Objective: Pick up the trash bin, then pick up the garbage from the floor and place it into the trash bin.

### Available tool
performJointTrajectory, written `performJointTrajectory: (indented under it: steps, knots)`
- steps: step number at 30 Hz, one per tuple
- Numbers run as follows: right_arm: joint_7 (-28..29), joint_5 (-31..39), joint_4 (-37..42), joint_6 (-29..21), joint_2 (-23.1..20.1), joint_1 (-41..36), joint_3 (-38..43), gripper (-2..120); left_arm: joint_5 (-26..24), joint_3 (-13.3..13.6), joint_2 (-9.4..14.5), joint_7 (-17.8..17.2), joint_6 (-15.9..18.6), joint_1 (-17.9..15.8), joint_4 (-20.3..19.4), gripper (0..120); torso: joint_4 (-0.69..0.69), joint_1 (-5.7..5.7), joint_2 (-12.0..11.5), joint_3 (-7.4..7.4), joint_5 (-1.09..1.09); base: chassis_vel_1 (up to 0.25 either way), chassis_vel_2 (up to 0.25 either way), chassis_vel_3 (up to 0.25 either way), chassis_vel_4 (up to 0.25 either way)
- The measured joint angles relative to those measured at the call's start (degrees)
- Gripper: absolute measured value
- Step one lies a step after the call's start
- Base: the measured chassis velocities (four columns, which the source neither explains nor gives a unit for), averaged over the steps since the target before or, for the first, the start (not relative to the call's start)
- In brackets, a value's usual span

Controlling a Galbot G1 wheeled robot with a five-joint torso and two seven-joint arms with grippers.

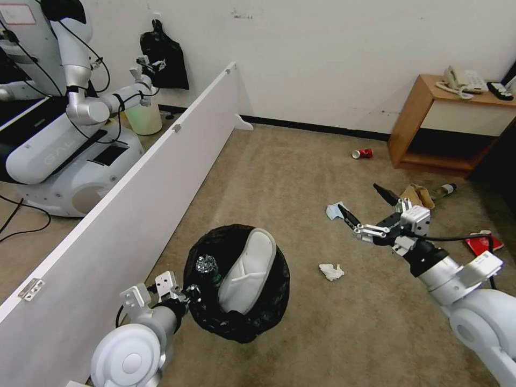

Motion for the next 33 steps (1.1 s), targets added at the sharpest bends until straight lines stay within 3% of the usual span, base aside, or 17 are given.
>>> performJointTrajectory:
  steps: [4,18,33]
  knots:
    - [-0.1,-3.3,-0.4,1.6,2.5,-2.3,0.6,100,1.3,-0.3,-0.9,0.6,0.0,0.8,-0.4,0,-0.01,0.00,0.0,0.00,0.00,0.000,0.000,0.000,0.000]
    - [-2.0,-8.7,0.3,3.9,8.2,-6.1,3.6,100,1.3,-3.3,-0.4,1.0,0.0,1.9,-2.5,0,-0.01,0.00,0.0,0.00,0.01,0.000,0.000,0.000,0.000]
    - [-2.9,-8.8,0.7,4.5,8.1,-7.6,5.7,100,2.4,-3.7,-1.5,1.2,0.0,2.4,-2.6,0,-0.01,0.00,0.0,0.00,0.01,0.000,0.000,0.000,0.000]
